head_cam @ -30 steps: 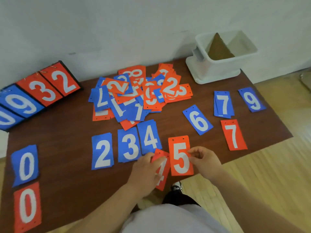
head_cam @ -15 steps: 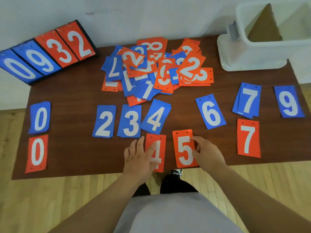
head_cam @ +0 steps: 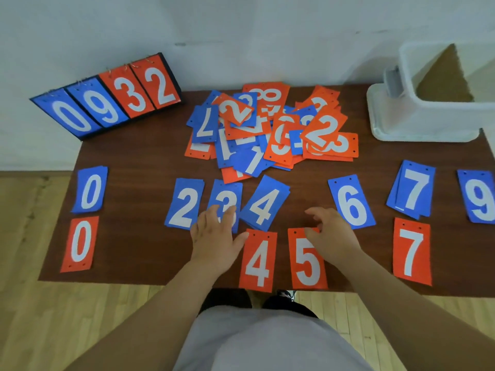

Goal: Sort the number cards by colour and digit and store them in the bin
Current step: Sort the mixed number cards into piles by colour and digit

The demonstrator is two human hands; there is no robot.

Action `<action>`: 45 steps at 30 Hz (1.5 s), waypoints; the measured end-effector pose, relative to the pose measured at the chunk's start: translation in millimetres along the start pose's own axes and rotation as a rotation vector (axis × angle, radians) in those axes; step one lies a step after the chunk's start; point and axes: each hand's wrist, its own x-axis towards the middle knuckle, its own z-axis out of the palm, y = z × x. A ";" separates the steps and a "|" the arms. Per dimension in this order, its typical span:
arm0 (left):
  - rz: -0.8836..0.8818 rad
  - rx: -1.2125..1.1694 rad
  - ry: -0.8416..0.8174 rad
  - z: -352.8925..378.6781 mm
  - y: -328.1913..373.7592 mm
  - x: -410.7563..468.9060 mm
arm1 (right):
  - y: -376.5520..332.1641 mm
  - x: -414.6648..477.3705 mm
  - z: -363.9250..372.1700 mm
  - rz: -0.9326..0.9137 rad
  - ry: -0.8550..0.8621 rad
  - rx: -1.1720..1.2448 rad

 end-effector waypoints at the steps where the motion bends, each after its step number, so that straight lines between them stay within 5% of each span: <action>1: -0.002 -0.008 0.016 -5.3 -4.0 6.8 | -5.6 6.7 -0.8 0.004 -0.001 -0.006; 17: 0.013 -0.146 0.014 -45.2 29.8 174.0 | -9.8 174.9 -81.0 0.143 0.249 -0.142; 22: -0.019 -0.054 -0.064 -25.0 45.4 190.0 | 10.0 211.7 -93.6 0.162 0.151 -0.221; 30: -0.128 -0.254 -0.024 -25.1 47.3 192.8 | 15.2 219.1 -121.2 0.181 0.119 -0.312; 34: -0.116 -0.276 0.016 -26.5 46.4 191.6 | 12.3 213.8 -123.2 0.232 0.181 -0.210; 45: -0.295 -0.793 0.116 -50.5 19.2 160.8 | 27.9 180.9 -131.5 0.454 0.430 0.300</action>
